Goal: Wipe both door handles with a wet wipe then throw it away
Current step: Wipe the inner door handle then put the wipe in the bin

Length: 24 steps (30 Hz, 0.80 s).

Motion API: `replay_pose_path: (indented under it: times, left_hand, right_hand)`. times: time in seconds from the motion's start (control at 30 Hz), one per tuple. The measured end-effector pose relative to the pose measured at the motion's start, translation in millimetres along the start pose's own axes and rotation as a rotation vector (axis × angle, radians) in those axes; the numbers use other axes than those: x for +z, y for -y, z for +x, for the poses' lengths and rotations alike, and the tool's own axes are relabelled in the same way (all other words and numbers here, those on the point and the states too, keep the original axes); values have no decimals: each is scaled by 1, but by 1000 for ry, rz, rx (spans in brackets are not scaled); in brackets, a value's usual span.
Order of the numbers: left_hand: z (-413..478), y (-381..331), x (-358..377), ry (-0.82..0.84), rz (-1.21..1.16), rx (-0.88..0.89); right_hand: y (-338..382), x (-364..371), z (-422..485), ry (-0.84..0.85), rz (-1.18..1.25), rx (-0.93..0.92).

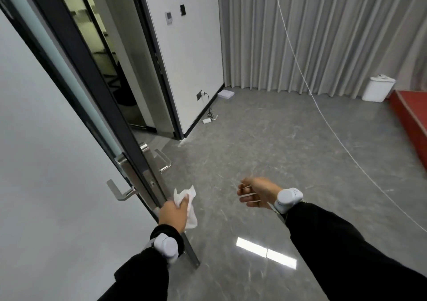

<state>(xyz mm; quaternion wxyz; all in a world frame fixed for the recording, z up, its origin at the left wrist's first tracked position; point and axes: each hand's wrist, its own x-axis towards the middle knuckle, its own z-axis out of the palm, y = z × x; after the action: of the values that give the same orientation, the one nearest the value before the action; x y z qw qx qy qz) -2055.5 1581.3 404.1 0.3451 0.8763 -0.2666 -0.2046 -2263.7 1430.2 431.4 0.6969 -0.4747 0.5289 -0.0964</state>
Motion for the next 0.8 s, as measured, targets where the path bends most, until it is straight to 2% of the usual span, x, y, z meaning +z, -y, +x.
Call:
replay_pose_path:
  times: [0.2,0.3,0.43,0.67,0.8]
  left_hand:
    - [-3,-98,35,214,-564,-83]
    - [4,-147,39,337,-720,-169]
    - [29,-216,31,439,-818,-125]
    - [122,-342,-8,323,-941,16]
    - [180,-392,-12,275,-978,69]
  right_hand:
    - [-1,-18,-21,-19,0,-79]
    - [20,-34,-32,-61,22,-172]
    - [63,-63,-46,-86,56,-288]
    - [149,-102,-16,-136,7,-368]
    - [225,-114,27,-148,-43,-397]
